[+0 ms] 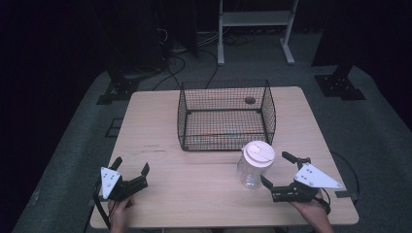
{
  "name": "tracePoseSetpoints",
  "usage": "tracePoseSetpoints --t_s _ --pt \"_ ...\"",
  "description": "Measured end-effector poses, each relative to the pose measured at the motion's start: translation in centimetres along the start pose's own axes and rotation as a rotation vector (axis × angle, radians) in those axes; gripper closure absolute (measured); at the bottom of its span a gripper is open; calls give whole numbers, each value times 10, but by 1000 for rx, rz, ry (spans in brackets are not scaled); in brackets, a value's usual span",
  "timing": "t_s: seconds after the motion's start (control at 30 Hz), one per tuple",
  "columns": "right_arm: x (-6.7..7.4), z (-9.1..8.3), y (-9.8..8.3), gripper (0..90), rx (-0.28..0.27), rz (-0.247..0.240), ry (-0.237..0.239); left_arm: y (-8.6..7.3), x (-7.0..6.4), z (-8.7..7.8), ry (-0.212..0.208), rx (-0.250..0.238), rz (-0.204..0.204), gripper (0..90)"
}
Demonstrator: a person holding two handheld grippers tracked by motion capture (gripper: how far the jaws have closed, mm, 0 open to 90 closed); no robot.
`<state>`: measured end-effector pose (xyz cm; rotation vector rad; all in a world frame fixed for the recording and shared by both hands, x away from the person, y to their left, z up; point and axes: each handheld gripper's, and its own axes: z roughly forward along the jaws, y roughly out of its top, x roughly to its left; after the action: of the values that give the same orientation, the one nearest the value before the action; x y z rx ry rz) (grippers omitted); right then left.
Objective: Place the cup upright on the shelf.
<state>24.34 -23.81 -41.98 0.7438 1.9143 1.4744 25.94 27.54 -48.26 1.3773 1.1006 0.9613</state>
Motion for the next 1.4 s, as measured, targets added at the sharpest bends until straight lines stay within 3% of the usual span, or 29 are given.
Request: tracePoseSetpoints --t_s 0.27,0.43,0.63,0.87,1.4 --pt "3 13 5 0 -1 4 19 0 0 0 1 -2 -1 0" --pt "2 21 8 0 -10 1 0 0 0 0 2 -2 1 0" --pt "4 32 12 0 -19 13 21 0 0 0 2 -3 1 0" --pt "6 42 13 0 -25 11 14 0 0 0 2 -4 -1 0" --pt "7 47 13 37 -29 4 10 0 0 0 2 -3 0 0"
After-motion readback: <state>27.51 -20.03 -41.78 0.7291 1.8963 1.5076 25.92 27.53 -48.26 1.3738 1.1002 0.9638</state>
